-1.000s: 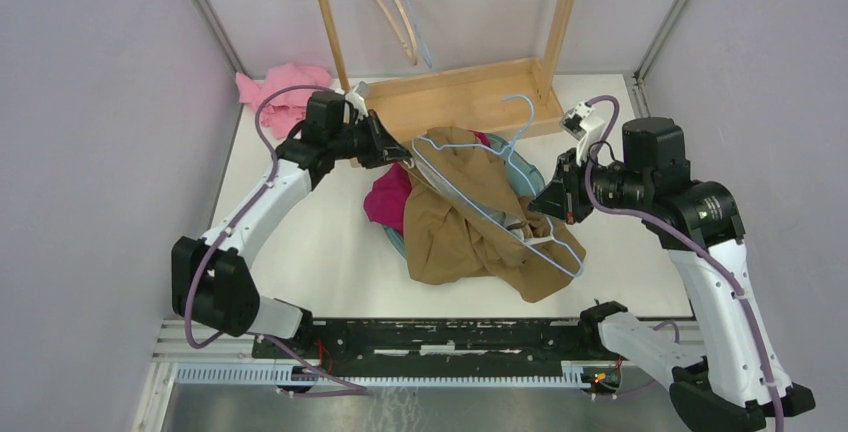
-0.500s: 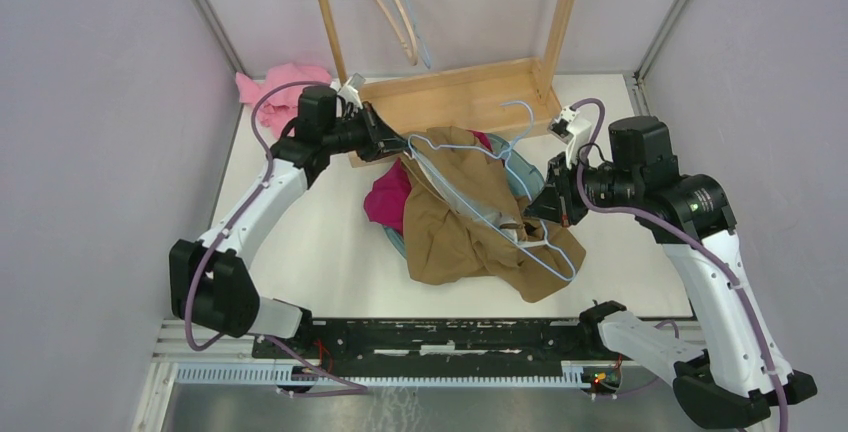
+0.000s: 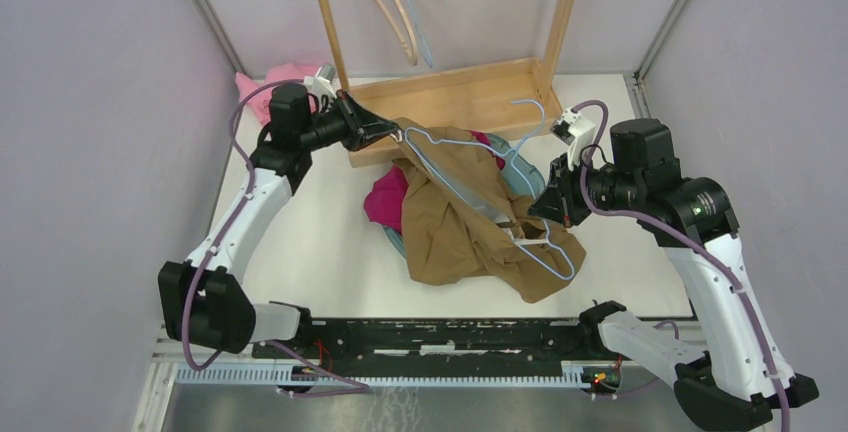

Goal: Place the skirt on the hanger
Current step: Hang the skirt on the hanger.

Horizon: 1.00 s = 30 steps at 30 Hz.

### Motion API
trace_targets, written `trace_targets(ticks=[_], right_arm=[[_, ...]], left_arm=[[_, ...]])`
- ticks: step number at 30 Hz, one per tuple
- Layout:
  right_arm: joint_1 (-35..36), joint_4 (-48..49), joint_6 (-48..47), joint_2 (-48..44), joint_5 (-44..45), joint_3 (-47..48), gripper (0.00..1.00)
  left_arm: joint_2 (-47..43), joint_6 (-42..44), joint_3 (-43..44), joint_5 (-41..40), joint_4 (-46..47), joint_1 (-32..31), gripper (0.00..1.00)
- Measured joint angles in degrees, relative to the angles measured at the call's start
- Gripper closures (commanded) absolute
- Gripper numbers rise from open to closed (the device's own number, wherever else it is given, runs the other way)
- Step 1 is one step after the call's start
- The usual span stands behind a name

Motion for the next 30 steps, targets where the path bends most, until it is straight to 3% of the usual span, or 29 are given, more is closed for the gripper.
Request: trace_targets(ticks=[14,21,30], right_arm=[[0.28,0.09,-0.24,0.66,0.13,0.02,0.99],[1.79,0.57,-0.24,3.61,-0.26,0.04,0.99],[3.5,2.95,-0.15,3.93,0.94,-0.13,0.99]], left_arm=[[-0.7,-14.45,-4.5,0.94,14.05,1.42,0.88],[-0.7,-16.33,-5.2,0.76,17.27,1.46,0.79],[-0.68,-16.68,-7.08,0.46,19.96,0.87,0.79]])
